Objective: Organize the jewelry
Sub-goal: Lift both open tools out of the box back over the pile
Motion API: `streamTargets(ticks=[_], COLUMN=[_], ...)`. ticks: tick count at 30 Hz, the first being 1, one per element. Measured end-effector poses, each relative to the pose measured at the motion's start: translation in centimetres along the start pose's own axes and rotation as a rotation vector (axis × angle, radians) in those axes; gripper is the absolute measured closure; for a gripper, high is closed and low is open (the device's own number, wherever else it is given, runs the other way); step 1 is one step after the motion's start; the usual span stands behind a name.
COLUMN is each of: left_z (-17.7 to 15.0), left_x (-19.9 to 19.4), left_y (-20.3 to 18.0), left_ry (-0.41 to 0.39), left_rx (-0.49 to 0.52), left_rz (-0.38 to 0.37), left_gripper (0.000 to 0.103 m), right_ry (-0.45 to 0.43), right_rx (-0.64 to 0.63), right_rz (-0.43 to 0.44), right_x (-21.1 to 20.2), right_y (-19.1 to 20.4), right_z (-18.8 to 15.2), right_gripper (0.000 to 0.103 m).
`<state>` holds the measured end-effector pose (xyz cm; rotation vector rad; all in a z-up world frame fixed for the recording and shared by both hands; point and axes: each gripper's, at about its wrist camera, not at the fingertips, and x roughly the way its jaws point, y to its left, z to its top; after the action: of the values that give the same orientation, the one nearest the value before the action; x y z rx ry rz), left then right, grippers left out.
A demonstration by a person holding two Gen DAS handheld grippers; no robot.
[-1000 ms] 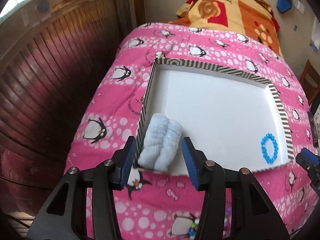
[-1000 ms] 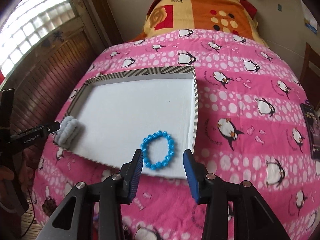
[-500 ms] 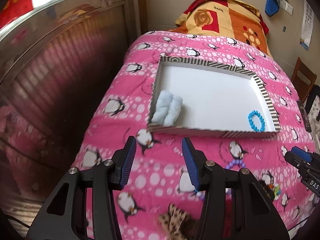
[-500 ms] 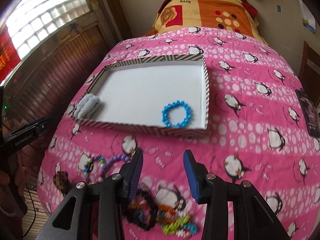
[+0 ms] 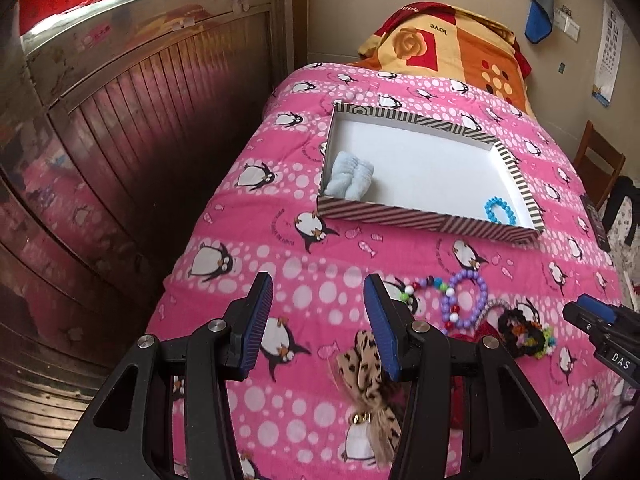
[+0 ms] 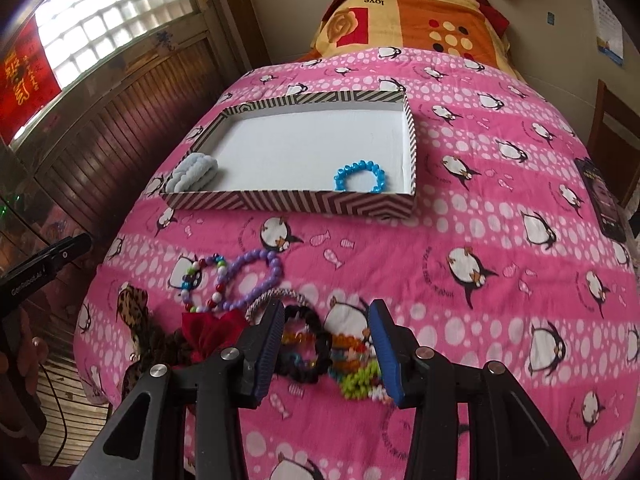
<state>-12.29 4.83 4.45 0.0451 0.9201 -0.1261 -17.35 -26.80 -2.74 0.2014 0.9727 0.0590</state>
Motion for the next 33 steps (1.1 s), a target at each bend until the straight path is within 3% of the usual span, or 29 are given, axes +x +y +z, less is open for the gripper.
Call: streamTargets(ticks=[6, 9, 33], left_z=[-1.1, -1.6, -3.2], left_x=[-0.9, -1.3, -2.3], left_y=[0.0, -0.1, -0.3], left_ry=[-0.003, -0.006, -0.023], left_rx=[0.006, 0.015, 0.033], left_rz=[-0.025, -0.028, -0.011], left_gripper=[0.056, 0.056, 0.056], right_ry=[-0.016, -0.019, 0.011], right_rx=[0.000, 0.000, -0.005], right_rz=[-0.013, -0.016, -0.020], right_x=[-1.2, -1.6, -1.4], right_y=[0.5, 0.7, 1.5], right_z=[-1.2, -1.8, -3.7], right_gripper=[0.058, 0.045, 0.044])
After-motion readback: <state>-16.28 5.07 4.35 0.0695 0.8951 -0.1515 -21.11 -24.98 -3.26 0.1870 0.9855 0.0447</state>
